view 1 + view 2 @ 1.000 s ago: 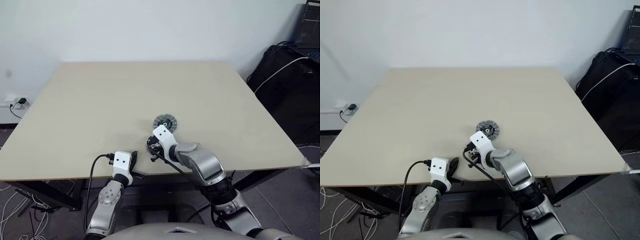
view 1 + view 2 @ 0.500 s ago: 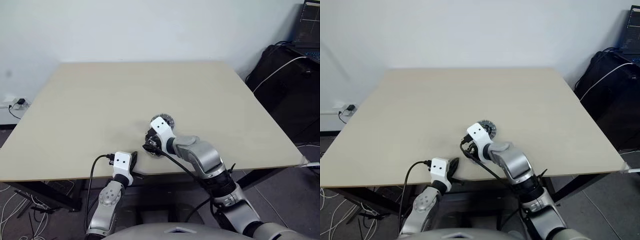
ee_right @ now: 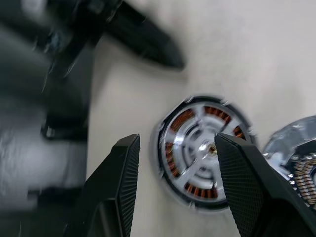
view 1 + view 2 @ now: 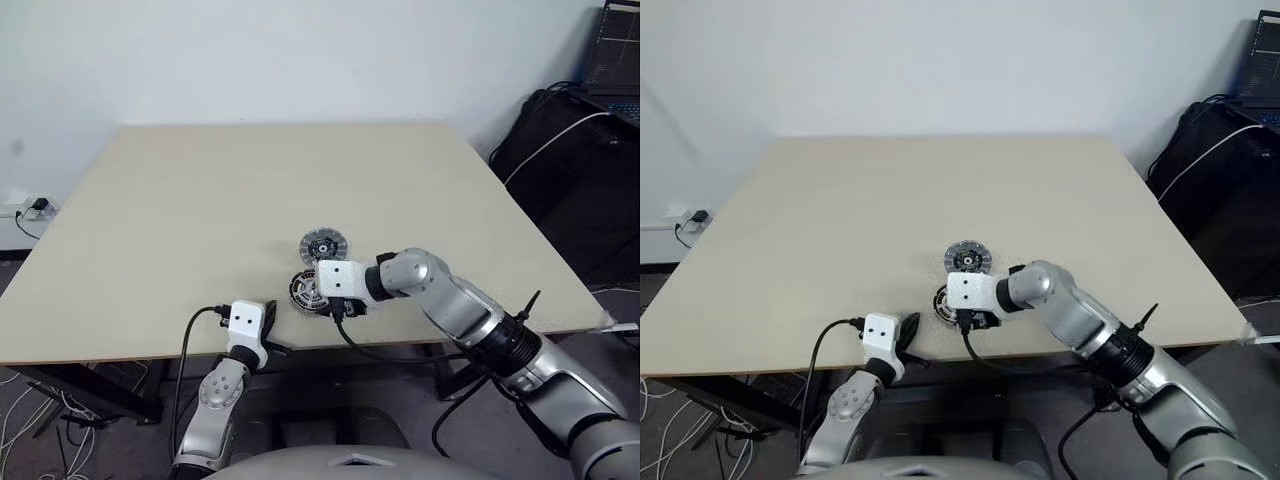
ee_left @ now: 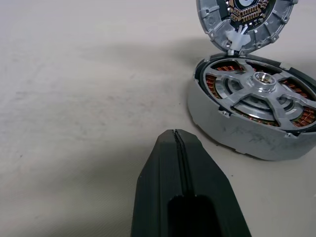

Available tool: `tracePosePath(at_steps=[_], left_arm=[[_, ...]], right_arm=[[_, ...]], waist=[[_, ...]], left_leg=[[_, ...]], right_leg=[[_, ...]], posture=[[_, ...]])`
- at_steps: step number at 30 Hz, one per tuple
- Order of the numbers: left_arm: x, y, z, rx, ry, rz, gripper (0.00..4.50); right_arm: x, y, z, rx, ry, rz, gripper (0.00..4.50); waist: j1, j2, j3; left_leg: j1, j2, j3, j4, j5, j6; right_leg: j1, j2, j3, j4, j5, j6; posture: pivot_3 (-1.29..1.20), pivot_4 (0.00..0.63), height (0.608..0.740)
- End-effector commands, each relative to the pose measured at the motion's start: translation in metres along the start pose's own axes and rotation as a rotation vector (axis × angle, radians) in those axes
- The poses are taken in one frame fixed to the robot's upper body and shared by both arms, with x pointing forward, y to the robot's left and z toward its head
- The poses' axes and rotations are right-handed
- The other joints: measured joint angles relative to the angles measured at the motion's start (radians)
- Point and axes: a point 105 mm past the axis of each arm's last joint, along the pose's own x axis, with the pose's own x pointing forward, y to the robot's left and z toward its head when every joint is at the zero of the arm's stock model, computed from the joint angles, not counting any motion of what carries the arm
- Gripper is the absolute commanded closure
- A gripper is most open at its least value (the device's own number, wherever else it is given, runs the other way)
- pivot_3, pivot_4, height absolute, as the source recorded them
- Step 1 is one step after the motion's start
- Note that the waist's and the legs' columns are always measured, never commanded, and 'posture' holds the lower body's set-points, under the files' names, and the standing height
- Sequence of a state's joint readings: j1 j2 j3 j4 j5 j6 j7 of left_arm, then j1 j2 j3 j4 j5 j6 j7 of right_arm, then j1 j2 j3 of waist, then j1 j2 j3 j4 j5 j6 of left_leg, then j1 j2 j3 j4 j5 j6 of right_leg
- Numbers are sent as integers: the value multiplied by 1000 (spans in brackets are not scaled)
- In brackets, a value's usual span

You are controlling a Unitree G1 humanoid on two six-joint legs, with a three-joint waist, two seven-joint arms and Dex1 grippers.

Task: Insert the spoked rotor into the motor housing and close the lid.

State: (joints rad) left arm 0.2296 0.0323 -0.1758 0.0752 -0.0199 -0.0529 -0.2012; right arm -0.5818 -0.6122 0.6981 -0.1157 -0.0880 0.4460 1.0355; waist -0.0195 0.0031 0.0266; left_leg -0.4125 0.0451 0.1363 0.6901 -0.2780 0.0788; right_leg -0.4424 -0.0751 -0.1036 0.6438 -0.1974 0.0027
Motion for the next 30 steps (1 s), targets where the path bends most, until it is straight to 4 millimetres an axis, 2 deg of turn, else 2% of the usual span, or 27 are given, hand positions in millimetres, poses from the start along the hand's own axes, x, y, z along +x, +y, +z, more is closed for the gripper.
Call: tracePosePath(at_steps=[1,10,16,25,30], left_arm=[[3,-4,9,-3,-38,-11,4500],[3,-3,10,-9,-43,0,4500],[3,-1,10,-41,-52,19,4500],[1,-1,7,-60,-47,32,4500],[0,-2,9,-71,-57,36,4500]], right_arm=[[-5,-8,-1,-98,50,10,1944],[5,-13,-25,-220,192,43,1944],[13,-16,-29,-173,179,56,1944],[17,-23,-33,-193,210,54,1944],[18,-22,-33,-199,214,59,3494]], waist=[[3,0,0],[8,0,0],[8,0,0],[8,0,0],[5,0,-1]], left_leg=[[0,0,0,0,0,0],[0,0,0,0,0,0],[0,0,0,0,0,0],[0,0,1,1,0,0],[0,0,0,1,0,0]], right_leg=[[0,0,0,0,0,0],[0,0,0,0,0,0],[0,0,0,0,0,0],[0,0,0,1,0,0],[0,0,0,1,0,0]], posture=[[0,0,740],[0,0,740],[0,0,740],[0,0,740],[0,0,740]])
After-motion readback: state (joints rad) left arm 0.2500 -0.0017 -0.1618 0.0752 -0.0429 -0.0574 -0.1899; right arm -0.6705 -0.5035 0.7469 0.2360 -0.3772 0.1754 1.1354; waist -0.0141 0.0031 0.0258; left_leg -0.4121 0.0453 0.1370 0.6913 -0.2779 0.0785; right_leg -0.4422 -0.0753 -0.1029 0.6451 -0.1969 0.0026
